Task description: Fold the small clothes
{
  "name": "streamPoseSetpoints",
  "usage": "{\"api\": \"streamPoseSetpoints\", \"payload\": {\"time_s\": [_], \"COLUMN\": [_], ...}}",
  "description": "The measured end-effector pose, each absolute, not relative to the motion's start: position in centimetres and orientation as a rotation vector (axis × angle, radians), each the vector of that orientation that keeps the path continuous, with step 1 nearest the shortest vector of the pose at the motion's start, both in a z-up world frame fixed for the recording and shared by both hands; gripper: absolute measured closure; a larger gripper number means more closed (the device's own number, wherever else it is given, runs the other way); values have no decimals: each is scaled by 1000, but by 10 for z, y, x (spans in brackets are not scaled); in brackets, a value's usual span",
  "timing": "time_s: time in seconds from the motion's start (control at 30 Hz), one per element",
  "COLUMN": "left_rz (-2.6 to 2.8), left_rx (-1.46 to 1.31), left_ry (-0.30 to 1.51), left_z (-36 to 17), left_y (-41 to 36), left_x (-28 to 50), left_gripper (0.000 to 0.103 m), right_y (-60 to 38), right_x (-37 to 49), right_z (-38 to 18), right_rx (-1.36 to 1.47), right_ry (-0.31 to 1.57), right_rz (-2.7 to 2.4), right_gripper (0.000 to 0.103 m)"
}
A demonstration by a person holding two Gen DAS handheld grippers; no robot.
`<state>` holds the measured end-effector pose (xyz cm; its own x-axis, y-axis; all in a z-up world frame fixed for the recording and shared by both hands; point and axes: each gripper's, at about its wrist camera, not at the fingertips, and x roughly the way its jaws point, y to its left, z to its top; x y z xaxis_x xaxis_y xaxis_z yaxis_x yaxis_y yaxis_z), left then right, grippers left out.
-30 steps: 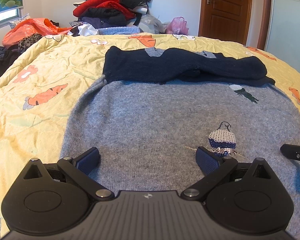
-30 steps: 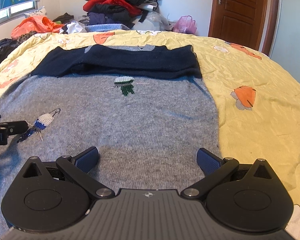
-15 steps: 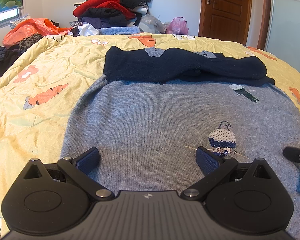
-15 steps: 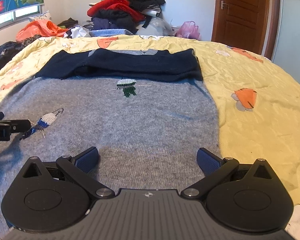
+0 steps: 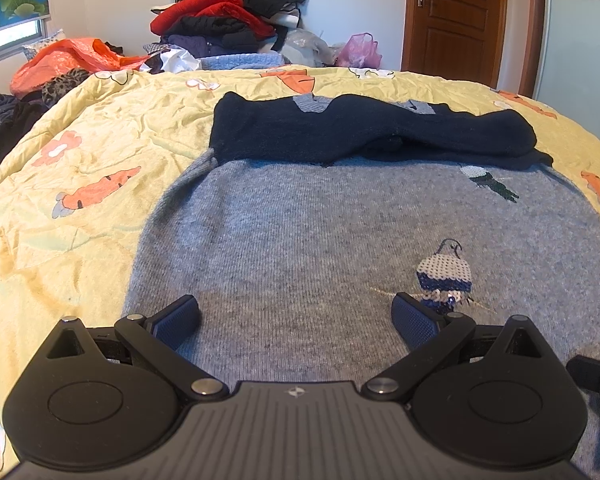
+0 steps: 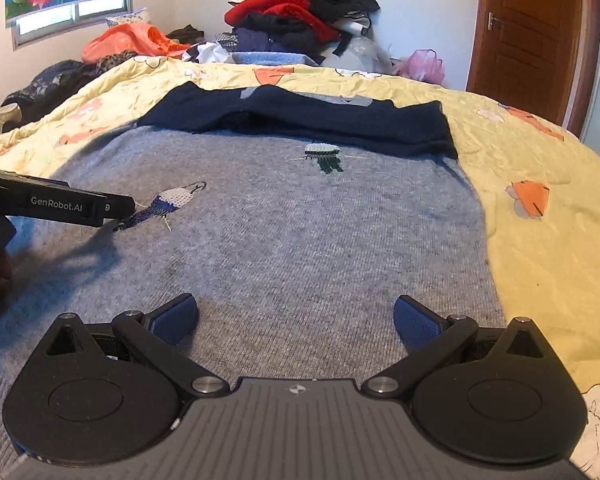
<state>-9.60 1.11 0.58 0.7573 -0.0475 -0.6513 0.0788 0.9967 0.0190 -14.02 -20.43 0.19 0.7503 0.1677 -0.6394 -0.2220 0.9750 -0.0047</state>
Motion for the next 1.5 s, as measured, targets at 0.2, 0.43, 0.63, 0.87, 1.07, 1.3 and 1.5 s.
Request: {"api": "streamPoseSetpoints", "payload": {"time_s": [0.2,0.43,0.63,0.87,1.07,1.3,1.5], "left_rz": [-68,-67,-69,-71,-71,-68,-64], "left_rx": [41,42,40,39,39,40,48], "left_ry": [709,709,710,710,710,709,707], "left_z": [6,6,7,7,7,7,7], "left_y": [11,9,8,8,8,7,6], "left_x": [-95,-96,-96,-95,-95,-93,-94], "left_gripper": [0,0,0,0,0,0,0], "right_y": [-204,-205,-204,-189,-175,-191,-201], "right_x": [-140,-141,-135,-125,-104,-132,-159], "right_z": [1,1,4,11,7,5,2], "right_rx": [-78,-76,-73,-165,-235,-117,-110], "right_ry": [690,691,704,647,674,692,679], "right_rz": [216,222,237,289,349,309,319], "right_gripper": [0,0,0,0,0,0,0]}}
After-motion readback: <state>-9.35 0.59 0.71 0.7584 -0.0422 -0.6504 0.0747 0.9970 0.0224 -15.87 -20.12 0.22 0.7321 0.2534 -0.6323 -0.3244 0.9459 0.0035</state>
